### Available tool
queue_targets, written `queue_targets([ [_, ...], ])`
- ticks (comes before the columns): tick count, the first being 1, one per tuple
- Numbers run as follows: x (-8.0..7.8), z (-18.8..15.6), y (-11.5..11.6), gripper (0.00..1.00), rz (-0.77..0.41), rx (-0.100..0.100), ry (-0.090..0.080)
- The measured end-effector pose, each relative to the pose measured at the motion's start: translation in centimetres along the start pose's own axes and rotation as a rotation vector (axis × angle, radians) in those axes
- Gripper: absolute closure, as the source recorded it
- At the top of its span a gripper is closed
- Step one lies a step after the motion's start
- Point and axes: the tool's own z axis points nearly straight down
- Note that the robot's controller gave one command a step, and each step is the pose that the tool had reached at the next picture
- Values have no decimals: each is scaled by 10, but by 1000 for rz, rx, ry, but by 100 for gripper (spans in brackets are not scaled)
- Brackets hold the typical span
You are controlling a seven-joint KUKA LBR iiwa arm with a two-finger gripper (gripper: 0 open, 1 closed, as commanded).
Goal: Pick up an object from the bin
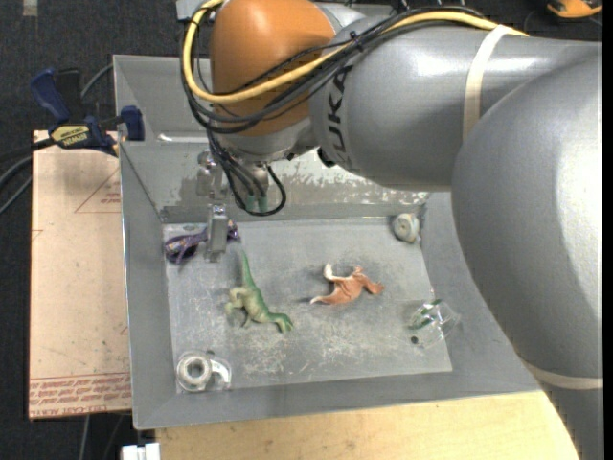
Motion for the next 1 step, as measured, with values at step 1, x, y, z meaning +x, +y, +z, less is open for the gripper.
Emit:
queue_targets([
  [1,-2,-6,-2,0,5,-1,-7],
])
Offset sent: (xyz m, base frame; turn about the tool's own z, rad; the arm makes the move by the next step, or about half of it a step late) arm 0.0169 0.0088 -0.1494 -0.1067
